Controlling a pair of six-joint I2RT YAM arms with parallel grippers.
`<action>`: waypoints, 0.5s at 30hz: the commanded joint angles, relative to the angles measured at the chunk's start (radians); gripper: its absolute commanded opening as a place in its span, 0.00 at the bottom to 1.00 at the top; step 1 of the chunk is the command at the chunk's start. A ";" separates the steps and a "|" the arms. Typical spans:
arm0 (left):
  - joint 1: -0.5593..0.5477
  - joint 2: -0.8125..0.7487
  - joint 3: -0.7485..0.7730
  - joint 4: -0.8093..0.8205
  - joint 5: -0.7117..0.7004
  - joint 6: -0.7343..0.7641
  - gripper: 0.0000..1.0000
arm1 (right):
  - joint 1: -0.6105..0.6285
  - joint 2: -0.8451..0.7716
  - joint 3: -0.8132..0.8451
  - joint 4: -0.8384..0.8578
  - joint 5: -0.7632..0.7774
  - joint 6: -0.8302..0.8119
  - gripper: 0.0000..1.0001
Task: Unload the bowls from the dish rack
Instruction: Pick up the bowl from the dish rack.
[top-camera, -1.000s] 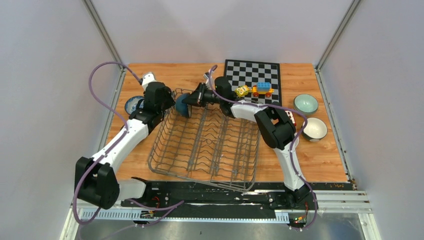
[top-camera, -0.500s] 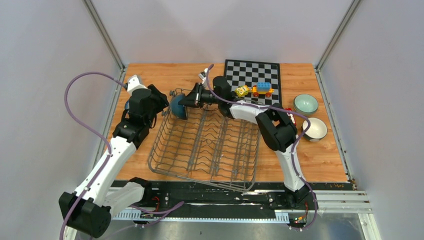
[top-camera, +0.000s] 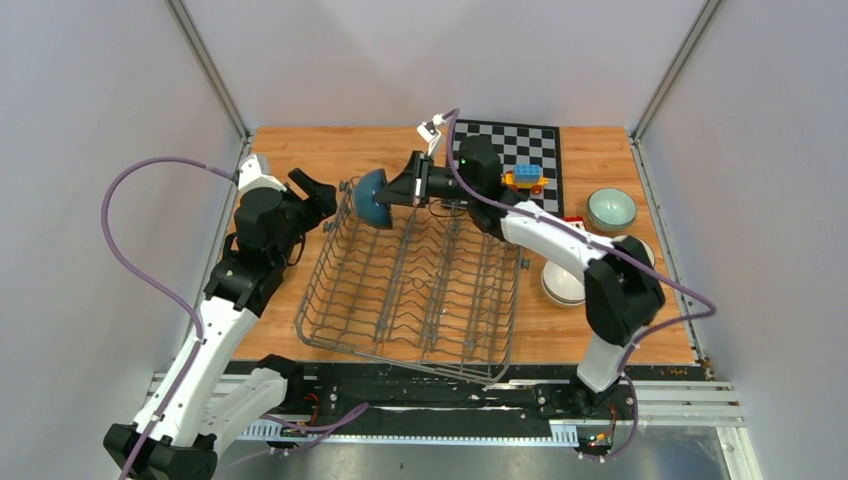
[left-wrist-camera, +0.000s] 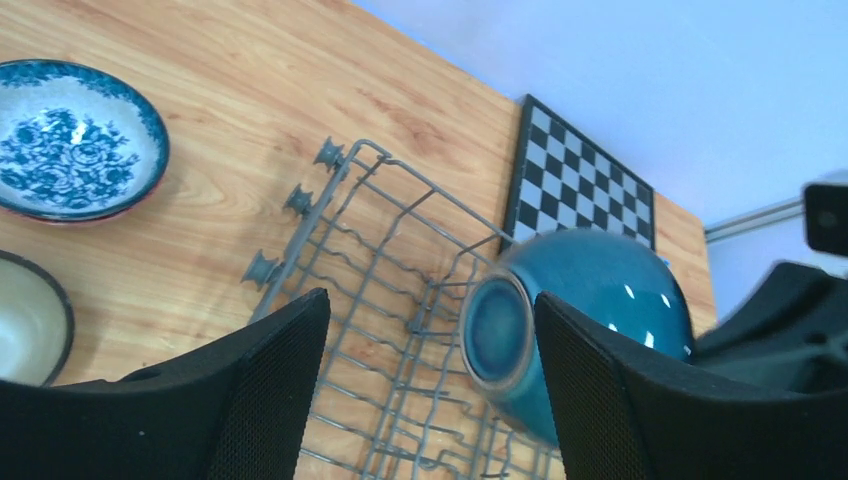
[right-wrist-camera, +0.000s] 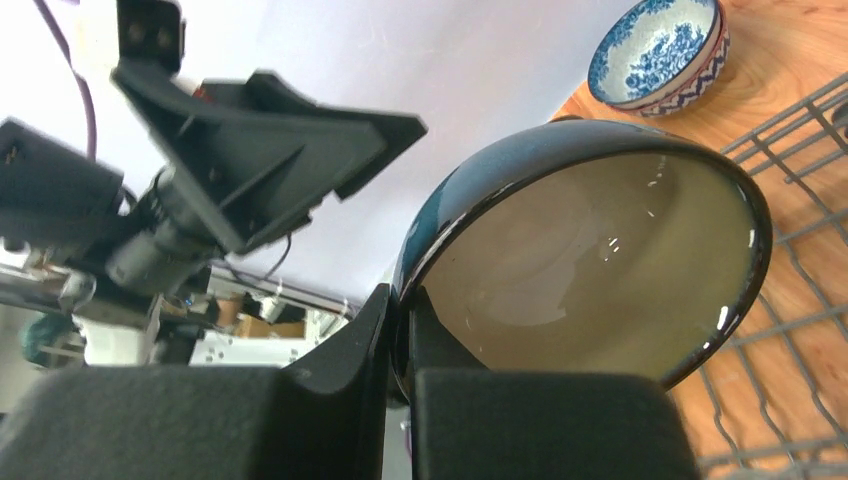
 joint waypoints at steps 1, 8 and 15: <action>0.003 -0.019 0.046 0.024 0.029 0.054 0.82 | 0.019 -0.225 -0.025 -0.245 0.008 -0.280 0.00; 0.003 -0.101 -0.022 0.149 0.075 0.062 1.00 | 0.120 -0.555 -0.041 -0.791 0.262 -0.758 0.00; 0.003 -0.056 -0.008 0.248 0.398 0.030 1.00 | 0.268 -0.778 -0.144 -1.000 0.579 -1.009 0.00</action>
